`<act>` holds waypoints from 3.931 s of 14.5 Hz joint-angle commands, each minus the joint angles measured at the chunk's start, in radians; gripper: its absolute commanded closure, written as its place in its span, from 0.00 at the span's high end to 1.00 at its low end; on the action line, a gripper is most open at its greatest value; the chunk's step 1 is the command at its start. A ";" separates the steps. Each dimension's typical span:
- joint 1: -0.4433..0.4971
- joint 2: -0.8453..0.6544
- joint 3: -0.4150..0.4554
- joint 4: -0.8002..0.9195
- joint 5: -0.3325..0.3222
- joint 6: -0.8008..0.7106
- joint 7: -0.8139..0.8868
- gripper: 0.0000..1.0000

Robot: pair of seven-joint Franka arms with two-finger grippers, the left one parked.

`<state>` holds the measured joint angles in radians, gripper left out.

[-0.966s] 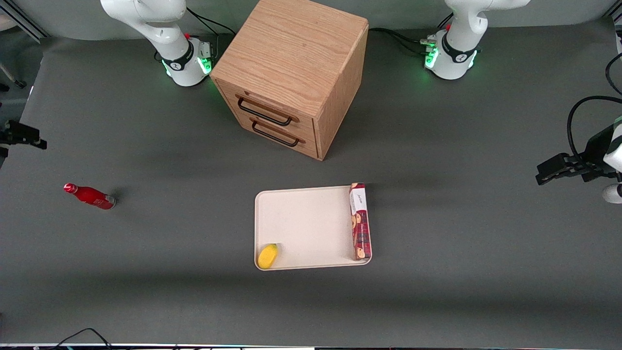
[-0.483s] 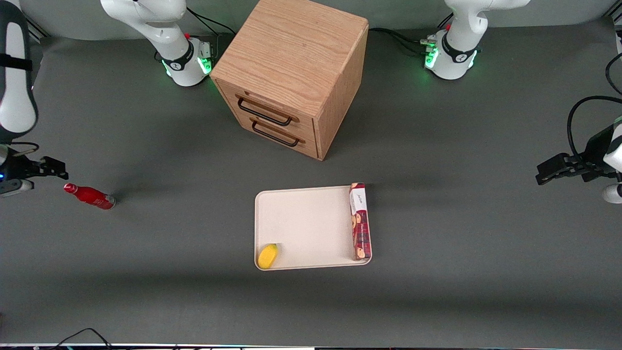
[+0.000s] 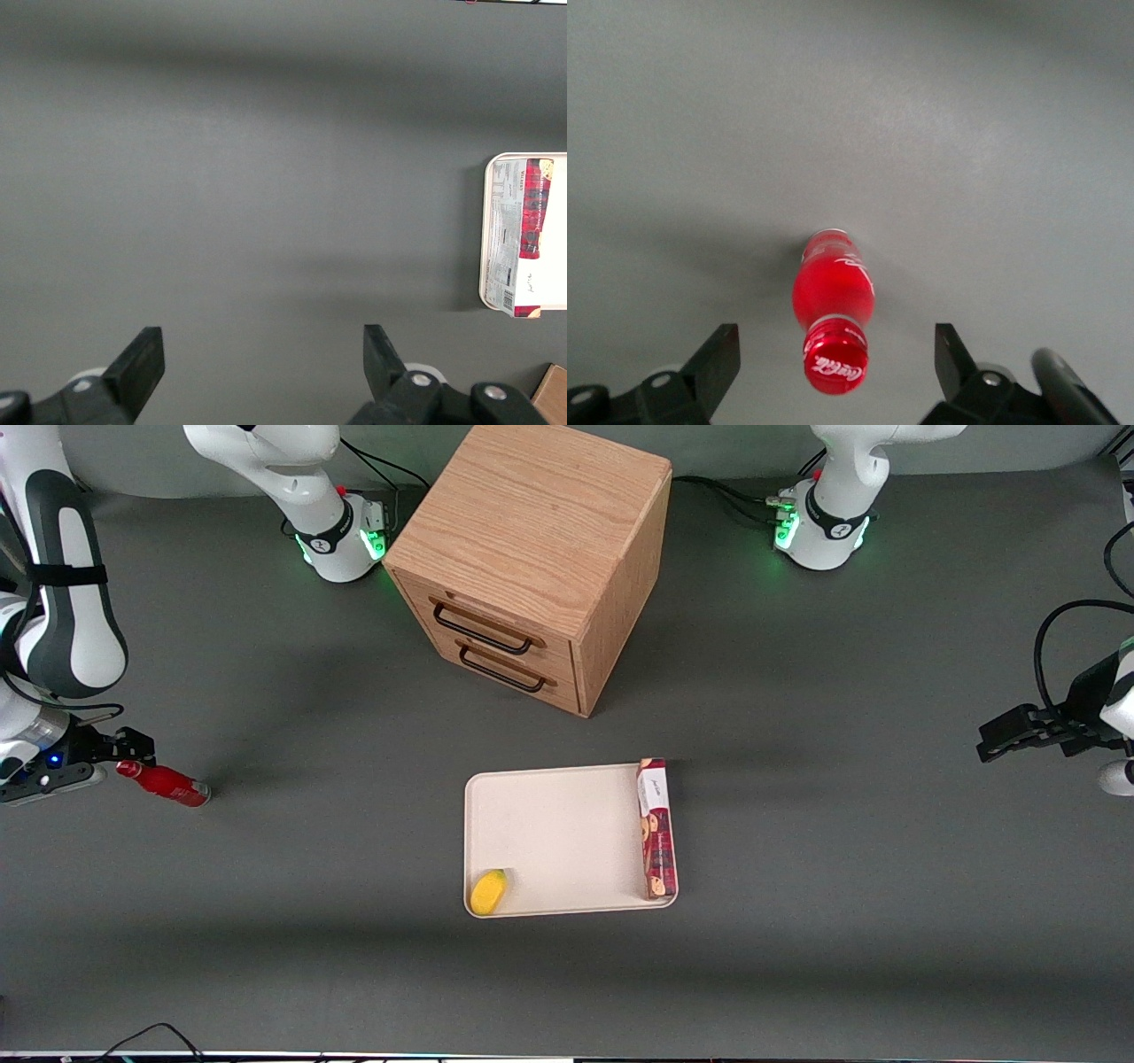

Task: Place coke bottle on tray
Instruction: 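Close the right gripper on the bottle's cap and lift it, then carry the bottle with the right gripper over the white tray's corner, then lower the bottle onto the tray and open the right gripper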

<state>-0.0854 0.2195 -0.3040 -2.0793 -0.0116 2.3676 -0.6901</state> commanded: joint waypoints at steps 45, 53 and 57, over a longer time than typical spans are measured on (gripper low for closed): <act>0.079 0.412 0.996 0.487 -0.507 -0.303 1.937 0.34; 0.069 0.336 1.063 0.729 -0.493 -0.636 1.786 1.00; 0.021 0.203 1.044 0.899 -0.378 -0.916 1.440 1.00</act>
<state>-0.0279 0.4902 0.7571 -1.2464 -0.4556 1.5667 0.9314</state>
